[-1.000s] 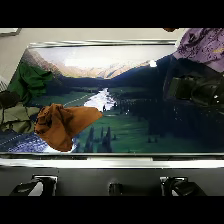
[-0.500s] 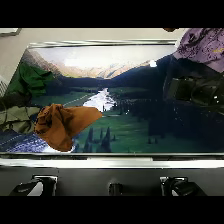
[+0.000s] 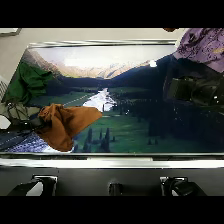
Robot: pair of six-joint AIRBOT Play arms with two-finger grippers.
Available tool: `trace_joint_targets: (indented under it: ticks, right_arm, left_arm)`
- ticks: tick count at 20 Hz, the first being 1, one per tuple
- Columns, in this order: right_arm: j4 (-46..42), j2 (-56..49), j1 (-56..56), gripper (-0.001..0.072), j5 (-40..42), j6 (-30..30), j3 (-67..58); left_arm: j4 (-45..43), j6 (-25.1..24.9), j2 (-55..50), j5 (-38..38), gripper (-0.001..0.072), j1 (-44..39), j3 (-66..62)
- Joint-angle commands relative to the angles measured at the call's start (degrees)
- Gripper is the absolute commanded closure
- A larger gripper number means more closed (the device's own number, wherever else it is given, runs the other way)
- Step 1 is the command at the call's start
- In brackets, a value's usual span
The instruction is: Fold the clothes and pants, and hang the long-sleeved shirts on hangers.
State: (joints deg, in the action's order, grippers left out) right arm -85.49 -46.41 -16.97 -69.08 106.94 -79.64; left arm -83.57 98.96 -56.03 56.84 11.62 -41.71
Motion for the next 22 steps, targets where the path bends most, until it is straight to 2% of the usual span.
trace_joint_targets:
  ticks: [1,2,3,4,5,7,9,11,14,16,17,19,21,22]
  right_arm:
    - [0.0,0.0,-0.1,0.0669,0.0,0.0,0.0]
    - [0.0,0.0,-0.1,0.0669,0.0,0.0,0.0]
    - [0.0,0.0,-0.1,0.0669,0.0,0.0,0.0]
    - [0.0,0.0,-0.1,0.0669,0.0,0.0,0.0]
    - [0.0,0.0,-0.1,0.0669,0.0,0.0,0.0]
    - [0.0,0.0,-0.1,0.0669,0.0,0.0,0.0]
    - [0.0,0.0,-0.1,0.0669,0.0,0.0,0.0]
    - [0.0,0.1,-0.1,0.0668,0.0,0.0,0.0]
    - [0.0,0.2,-0.1,0.0667,-0.1,0.0,0.0]
    - [0.0,0.7,-0.1,0.0661,-0.3,0.0,0.0]
    - [0.0,0.9,-0.1,0.0630,-0.3,0.0,0.0]
    - [0.0,1.2,-0.1,0.0630,-0.8,0.0,0.0]
    - [0.0,1.3,-0.1,0.0630,-1.4,0.1,0.0]
    - [0.0,1.2,-0.1,0.0630,-1.4,0.3,0.0]
  left_arm:
    - [3.7,0.5,-5.1,-9.2,-0.0013,0.1,2.5]
    - [4.8,0.5,-7.4,-10.3,-0.0013,0.1,2.4]
    - [6.4,0.3,-9.3,-10.4,0.0098,0.1,2.3]
    - [9.7,-1.9,-10.5,-9.9,0.0431,0.1,2.0]
    - [15.3,-7.0,-11.1,-9.8,0.0686,-0.2,1.9]
    - [25.0,-16.1,-11.0,-9.3,0.0694,-2.9,1.0]
    - [29.4,-17.9,-11.0,-8.1,0.0694,-9.0,-0.8]
    - [33.1,-17.1,-11.2,-9.2,0.0695,-17.8,-2.7]
    - [40.7,-13.8,-11.5,-17.0,0.0695,-32.5,-3.7]
    - [42.2,-10.0,-12.6,-22.4,0.0695,-40.2,-3.7]
    - [42.2,-8.3,-13.6,-23.9,0.0694,-42.3,-3.7]
    - [42.2,-7.2,-15.8,-24.6,0.0695,-43.1,-3.7]
    - [41.7,-7.7,-15.8,-24.4,0.0672,-38.9,-3.7]
    - [41.7,-8.6,-15.1,-23.5,0.0538,-35.5,-3.7]
